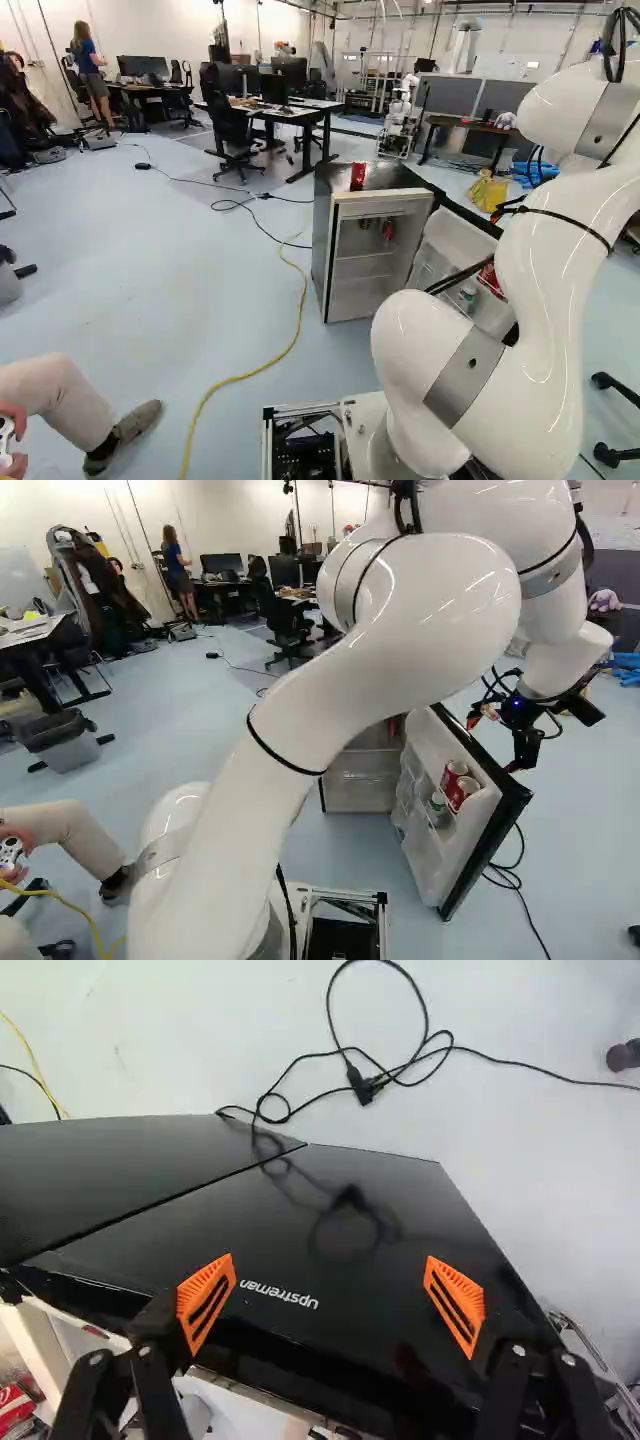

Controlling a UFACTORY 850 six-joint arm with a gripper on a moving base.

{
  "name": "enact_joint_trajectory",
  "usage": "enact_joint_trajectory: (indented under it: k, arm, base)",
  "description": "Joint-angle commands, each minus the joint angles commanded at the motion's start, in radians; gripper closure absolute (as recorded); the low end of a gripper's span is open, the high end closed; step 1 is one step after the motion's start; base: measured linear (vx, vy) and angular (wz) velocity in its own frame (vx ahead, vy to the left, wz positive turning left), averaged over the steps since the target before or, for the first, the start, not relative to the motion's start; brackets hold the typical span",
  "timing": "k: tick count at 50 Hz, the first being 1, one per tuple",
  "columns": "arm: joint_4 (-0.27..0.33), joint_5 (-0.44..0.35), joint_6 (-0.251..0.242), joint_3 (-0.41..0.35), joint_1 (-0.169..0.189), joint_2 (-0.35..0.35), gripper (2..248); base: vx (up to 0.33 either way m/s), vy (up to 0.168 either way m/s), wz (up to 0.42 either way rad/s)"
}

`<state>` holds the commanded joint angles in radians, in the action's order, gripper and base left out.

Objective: Grab a drink from the fridge

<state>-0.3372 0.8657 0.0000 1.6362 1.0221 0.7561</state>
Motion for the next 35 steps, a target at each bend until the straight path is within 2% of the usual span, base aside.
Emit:
enact_joint_trajectory:
  k: [35]
  arm:
    - [0.000,0.000,0.000,-0.136,0.006,-0.083,3]
  base:
    - [0.000,0.000,0.000]
